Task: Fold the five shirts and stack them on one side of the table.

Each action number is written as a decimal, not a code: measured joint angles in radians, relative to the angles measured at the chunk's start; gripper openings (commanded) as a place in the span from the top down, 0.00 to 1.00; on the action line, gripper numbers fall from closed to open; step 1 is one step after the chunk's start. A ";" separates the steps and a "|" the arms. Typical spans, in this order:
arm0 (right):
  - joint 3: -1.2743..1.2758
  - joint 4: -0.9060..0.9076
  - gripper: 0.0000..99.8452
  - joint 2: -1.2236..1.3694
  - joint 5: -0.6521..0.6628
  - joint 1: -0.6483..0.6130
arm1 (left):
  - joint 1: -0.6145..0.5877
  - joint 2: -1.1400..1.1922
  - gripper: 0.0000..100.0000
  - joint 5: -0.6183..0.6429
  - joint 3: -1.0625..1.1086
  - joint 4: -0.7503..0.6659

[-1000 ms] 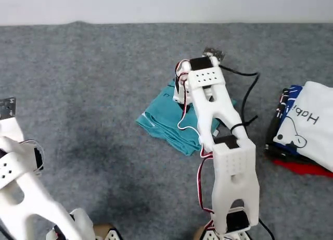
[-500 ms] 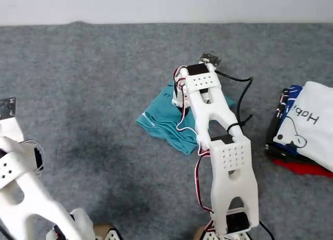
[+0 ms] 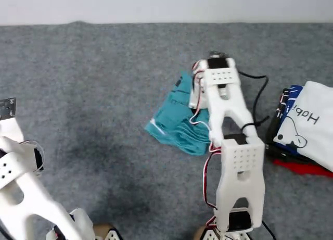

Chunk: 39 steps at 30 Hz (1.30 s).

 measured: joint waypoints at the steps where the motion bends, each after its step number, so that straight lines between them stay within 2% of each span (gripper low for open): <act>1: 0.000 0.031 0.99 -0.021 0.031 0.012 | 0.000 0.000 0.99 0.000 0.000 0.000; 5: 0.000 0.115 0.99 -0.120 0.141 0.064 | 0.000 0.000 0.99 0.000 0.000 0.000; 12: 0.000 0.120 0.99 -0.345 0.307 0.189 | 0.000 0.000 0.99 0.000 0.000 0.002; 24: 0.000 0.109 0.99 -0.683 0.496 0.391 | 0.000 0.000 0.99 0.000 0.000 0.015; 32: 0.000 -0.025 0.99 -0.701 0.559 0.566 | 0.000 0.000 0.99 0.000 0.000 0.017; 39: 0.000 -0.046 0.99 -0.537 0.563 0.686 | 0.000 0.000 0.99 0.000 0.000 0.017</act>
